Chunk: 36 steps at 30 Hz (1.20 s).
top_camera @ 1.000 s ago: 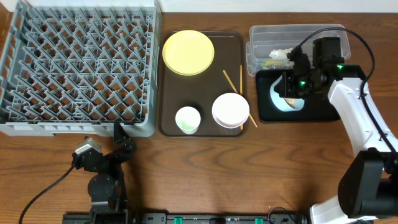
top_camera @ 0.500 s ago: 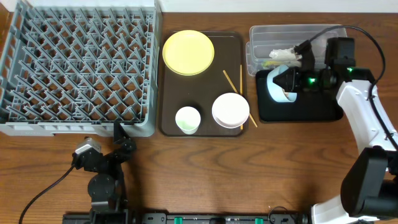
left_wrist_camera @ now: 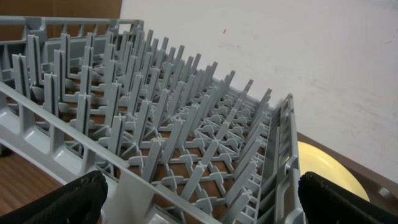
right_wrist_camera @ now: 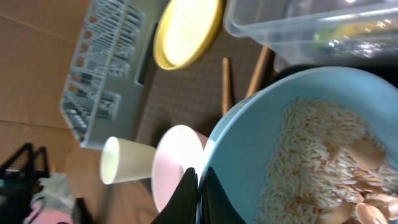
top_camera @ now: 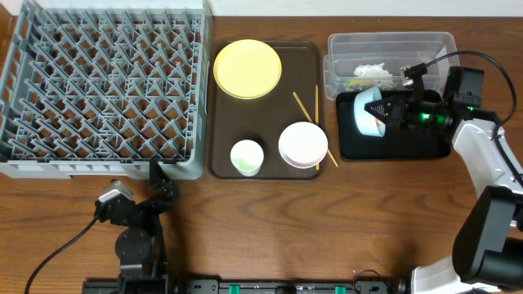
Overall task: Sort waste into correct bins and load items into the dishwasher
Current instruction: 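Tilt the light-blue bowl with the right gripper, pouring rice onto the black tray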
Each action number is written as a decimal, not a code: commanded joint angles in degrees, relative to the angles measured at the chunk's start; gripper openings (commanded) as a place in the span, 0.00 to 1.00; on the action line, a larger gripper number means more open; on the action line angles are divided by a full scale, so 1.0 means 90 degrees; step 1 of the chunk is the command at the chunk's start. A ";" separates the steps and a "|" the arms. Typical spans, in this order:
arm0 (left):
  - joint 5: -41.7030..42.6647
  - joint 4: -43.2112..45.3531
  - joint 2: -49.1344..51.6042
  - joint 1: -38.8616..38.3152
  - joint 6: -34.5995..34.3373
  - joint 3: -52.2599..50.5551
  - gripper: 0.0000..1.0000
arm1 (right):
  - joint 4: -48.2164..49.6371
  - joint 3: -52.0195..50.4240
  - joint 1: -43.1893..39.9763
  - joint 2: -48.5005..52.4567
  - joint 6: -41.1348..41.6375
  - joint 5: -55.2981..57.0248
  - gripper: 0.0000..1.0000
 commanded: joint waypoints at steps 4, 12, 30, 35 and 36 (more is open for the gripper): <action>-0.0168 -0.0243 0.0002 -0.0027 0.0112 -0.0114 1.00 | 0.0180 -0.0039 -0.0323 -0.0153 0.0607 -0.0619 0.01; -0.0168 -0.0243 0.0002 -0.0027 0.0112 -0.0114 1.00 | 0.0345 -0.0039 -0.0639 -0.0153 0.1778 -0.0522 0.01; -0.0168 -0.0243 0.0002 -0.0027 0.0112 -0.0114 1.00 | 0.1620 -0.0107 -0.1054 0.1093 0.2754 -0.2297 0.01; -0.0168 -0.0243 0.0002 -0.0027 0.0109 -0.0114 1.00 | 0.1741 -0.0107 -0.1061 0.1338 0.2676 -0.2460 0.01; -0.0168 -0.0240 0.0002 -0.0027 0.0112 -0.0114 1.00 | 0.1809 -0.0107 -0.1061 0.1355 0.2676 -0.2497 0.01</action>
